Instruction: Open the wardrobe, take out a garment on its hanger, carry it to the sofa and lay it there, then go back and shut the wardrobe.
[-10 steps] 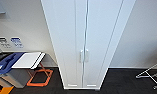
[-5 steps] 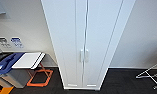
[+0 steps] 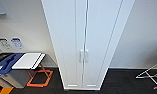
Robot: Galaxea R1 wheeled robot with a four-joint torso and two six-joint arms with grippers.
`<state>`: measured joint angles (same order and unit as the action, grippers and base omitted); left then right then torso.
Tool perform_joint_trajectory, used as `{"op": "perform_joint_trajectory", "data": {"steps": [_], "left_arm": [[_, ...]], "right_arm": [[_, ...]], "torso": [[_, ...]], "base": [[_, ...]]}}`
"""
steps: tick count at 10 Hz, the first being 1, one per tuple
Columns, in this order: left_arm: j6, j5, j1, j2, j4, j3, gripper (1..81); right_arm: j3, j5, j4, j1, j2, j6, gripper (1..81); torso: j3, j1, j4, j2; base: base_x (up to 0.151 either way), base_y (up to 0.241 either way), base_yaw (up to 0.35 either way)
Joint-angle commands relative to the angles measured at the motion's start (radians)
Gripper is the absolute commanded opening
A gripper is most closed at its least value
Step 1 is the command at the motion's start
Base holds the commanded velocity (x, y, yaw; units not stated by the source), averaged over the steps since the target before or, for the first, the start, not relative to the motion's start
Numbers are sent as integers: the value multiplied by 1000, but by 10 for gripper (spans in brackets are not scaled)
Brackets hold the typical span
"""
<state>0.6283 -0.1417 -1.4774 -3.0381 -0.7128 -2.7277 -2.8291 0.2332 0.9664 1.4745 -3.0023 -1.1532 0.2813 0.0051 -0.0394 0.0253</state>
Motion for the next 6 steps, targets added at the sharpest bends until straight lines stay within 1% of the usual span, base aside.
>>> {"op": "perform_joint_trajectory", "data": {"steps": [1,2,3,6], "left_arm": [[-18,157,-4,-33,-16,2,811],[-16,185,-4,-41,-13,2,811],[-15,191,-8,-42,-10,6,811],[-13,179,-10,-62,-4,8,811]], "right_arm": [[1,-78,74,53,-34,49,811],[1,-78,74,70,-39,49,811],[1,-78,72,82,-42,49,811],[2,-83,74,90,-54,49,811]], "torso": [[0,0,0,0],[0,0,0,0],[0,0,0,0],[-2,-1,0,1]], "base": [[0,0,0],[0,0,0],[0,0,0],[0,0,0]]}}
